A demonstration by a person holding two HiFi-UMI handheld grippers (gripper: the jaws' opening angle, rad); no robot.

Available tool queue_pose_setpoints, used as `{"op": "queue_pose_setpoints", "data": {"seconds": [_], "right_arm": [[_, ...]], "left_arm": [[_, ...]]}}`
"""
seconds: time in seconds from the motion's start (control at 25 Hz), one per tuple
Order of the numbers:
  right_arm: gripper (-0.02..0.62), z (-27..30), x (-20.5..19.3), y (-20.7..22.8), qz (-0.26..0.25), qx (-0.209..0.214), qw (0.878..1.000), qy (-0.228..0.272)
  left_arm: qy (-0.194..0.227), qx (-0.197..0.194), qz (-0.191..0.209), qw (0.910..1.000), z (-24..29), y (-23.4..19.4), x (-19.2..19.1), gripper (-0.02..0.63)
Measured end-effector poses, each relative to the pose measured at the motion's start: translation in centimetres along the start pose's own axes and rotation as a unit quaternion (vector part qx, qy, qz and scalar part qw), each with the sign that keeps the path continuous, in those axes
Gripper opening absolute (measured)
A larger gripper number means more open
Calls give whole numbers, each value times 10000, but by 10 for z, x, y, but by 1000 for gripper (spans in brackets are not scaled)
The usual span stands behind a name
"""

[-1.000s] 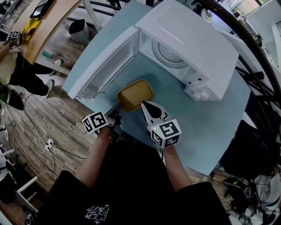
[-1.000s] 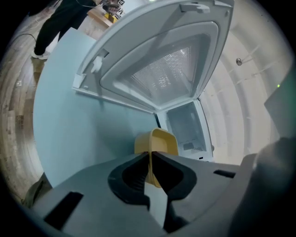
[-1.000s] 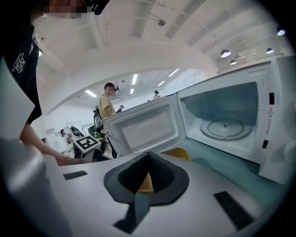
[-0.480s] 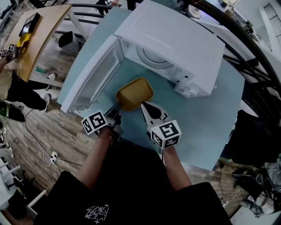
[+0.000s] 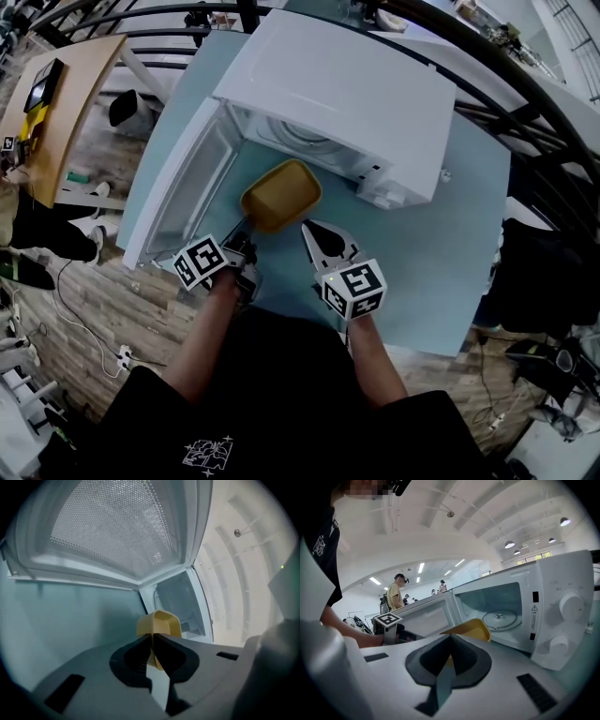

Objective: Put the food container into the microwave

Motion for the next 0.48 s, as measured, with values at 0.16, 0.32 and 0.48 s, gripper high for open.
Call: {"op": "queue_pose_setpoints", "data": {"seconds": [0.16,0.32,0.48], "right_arm": [[6,1,5,9,56,-141,9999,19],[6,5,9,16,104,-277,9996,31],[6,11,10,23,118,-354,9993,12]], "left_arm": [[-39,-40,72,10000,13,13,8,32],[-99,-96,166,9998,25,25,17,32],[-123,-121,166,9997,38,32,23,32]]}}
Point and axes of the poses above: the fingertips, and each gripper's own axes: z forward along the fingers, y to its right, x out of its top, the point moved 1 cm from there along -z, backward along the fingers, and after that the axes turned 11 degrees about -z, right-handed, at the moved point
